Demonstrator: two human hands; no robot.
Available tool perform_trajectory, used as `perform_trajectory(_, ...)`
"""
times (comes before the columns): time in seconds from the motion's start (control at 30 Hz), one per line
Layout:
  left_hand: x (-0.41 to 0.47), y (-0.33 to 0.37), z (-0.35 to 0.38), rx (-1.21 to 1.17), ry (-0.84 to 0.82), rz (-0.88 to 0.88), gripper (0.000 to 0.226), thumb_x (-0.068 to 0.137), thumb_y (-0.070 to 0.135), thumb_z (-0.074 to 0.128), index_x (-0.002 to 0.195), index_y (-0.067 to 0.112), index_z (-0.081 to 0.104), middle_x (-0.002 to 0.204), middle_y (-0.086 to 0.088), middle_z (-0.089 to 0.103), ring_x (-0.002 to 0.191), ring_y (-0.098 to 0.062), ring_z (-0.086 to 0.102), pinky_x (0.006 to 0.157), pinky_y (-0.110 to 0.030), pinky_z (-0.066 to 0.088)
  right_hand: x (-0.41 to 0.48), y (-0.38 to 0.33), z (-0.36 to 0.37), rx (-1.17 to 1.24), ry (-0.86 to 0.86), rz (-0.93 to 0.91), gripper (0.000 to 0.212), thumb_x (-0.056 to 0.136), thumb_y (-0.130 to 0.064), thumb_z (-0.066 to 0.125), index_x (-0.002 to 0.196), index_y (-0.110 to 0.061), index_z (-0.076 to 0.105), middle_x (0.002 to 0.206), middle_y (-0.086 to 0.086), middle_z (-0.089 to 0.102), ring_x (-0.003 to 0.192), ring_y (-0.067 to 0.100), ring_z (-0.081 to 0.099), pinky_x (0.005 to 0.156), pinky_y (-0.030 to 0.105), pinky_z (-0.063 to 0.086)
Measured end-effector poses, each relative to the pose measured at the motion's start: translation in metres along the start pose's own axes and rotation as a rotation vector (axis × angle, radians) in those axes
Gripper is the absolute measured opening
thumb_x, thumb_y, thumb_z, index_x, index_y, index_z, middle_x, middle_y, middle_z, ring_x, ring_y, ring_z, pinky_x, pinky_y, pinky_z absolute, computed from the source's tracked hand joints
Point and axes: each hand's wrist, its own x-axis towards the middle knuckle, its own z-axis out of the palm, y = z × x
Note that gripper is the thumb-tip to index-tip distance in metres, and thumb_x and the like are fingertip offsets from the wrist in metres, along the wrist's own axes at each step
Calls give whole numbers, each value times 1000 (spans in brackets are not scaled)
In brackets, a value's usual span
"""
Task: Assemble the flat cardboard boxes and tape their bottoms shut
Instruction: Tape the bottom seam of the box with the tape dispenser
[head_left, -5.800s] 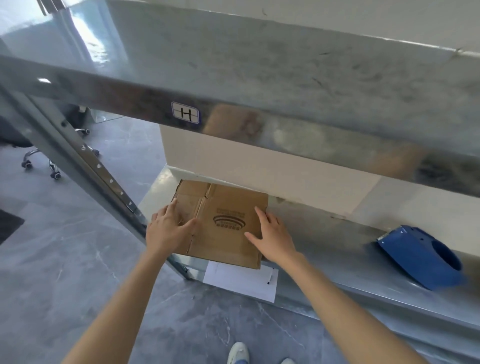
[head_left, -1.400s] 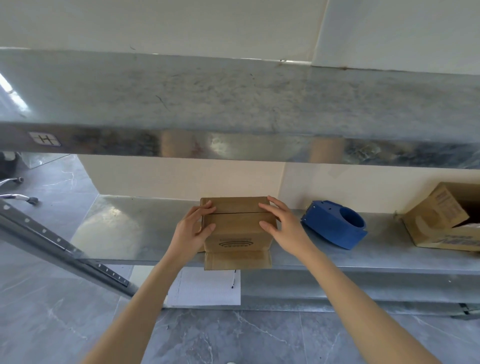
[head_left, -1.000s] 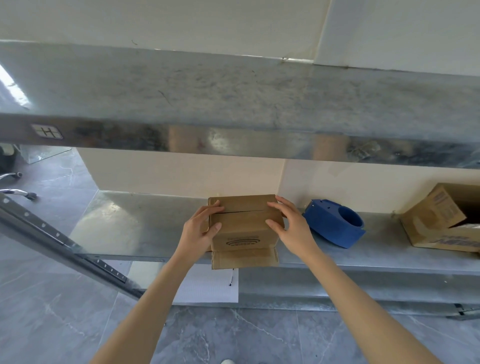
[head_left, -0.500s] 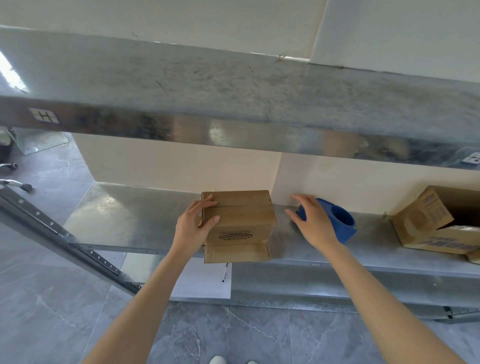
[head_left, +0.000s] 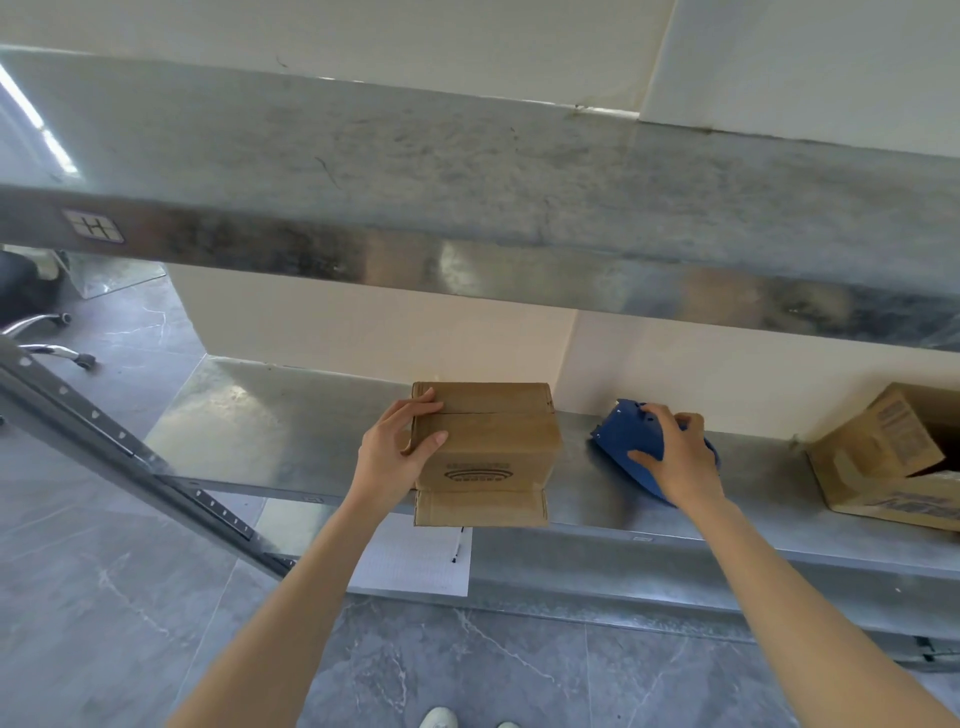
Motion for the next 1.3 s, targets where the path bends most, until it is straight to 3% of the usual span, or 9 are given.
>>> perform_trajectory(0.17, 1, -1, -1, -10, -7, 1, 31, 88, 17, 74, 118, 24, 68, 132, 16, 59, 124, 0, 52, 98, -13, 39, -10, -27, 18, 30, -65, -148, 57, 85, -23, 77, 135, -27, 51, 131, 6, 36, 93, 19, 48, 73, 30, 45)
perform_trajectory(0.37, 1, 0, -3, -34, -15, -10, 32, 88, 18, 74, 118, 26, 67, 132, 15, 58, 125, -3, 52, 92, -6, 40, -9, -34, 18, -29, -170, -183, 64, 91, -32, 67, 148, -32, 37, 118, 2, 33, 71, 12, 50, 70, 26, 43)
perform_trajectory(0.47, 0, 0, -3, -44, -13, -13, 32, 88, 17, 74, 118, 25, 67, 133, 14, 58, 125, -5, 52, 86, -2, 40, -8, -30, 14, -106, -262, -192, 70, 94, -37, 62, 152, -37, 25, 102, 3, 52, 69, 17, 57, 64, 34, 51)
perform_trajectory(0.57, 1, 1, -3, -30, -19, -20, 32, 88, 18, 73, 119, 24, 67, 133, 14, 58, 125, -5, 52, 90, -3, 39, -4, -28, 11, -151, -348, -197, 73, 94, -39, 59, 152, -45, 14, 86, 7, 66, 64, 20, 61, 62, 41, 55)
perform_trajectory(0.73, 3, 3, -7, -77, -54, -42, 30, 93, 10, 65, 120, 22, 68, 134, 16, 58, 125, 1, 50, 107, -27, 41, 4, -23, 5, -77, -387, -206, 75, 90, -42, 65, 148, -50, 17, 105, 6, 67, 72, 21, 63, 66, 36, 54)
perform_trajectory(0.83, 3, 7, -9, -100, -60, -55, 35, 94, 3, 60, 121, 25, 66, 134, 15, 57, 126, -2, 50, 109, -32, 41, 7, -22, 4, -31, -386, -202, 77, 90, -41, 67, 149, -48, 19, 117, 8, 64, 85, 24, 64, 76, 40, 56)
perform_trajectory(0.93, 1, 12, -7, -59, -31, -66, 40, 95, 3, 60, 126, 29, 61, 135, 12, 57, 127, -8, 50, 111, -38, 41, 7, -20, 7, -21, -382, -208, 78, 89, -40, 67, 150, -46, 18, 118, 5, 63, 85, 22, 63, 75, 36, 54)
perform_trajectory(1.1, -4, 12, -4, -7, 17, -24, 34, 93, 4, 63, 124, 17, 66, 140, 12, 54, 131, -7, 48, 112, -36, 39, 8, -15, -2, 95, -298, -233, 68, 89, -32, 69, 138, -49, 26, 121, -1, 62, 86, 25, 62, 73, 40, 53)
perform_trajectory(1.3, -2, 4, -13, 17, -53, 11, 31, 94, 9, 64, 121, 24, 67, 138, 15, 56, 125, -3, 53, 107, -33, 44, 3, -28, -38, 168, -93, -237, 68, 89, -38, 69, 138, -55, 24, 126, -5, 60, 84, 22, 58, 67, 34, 47)
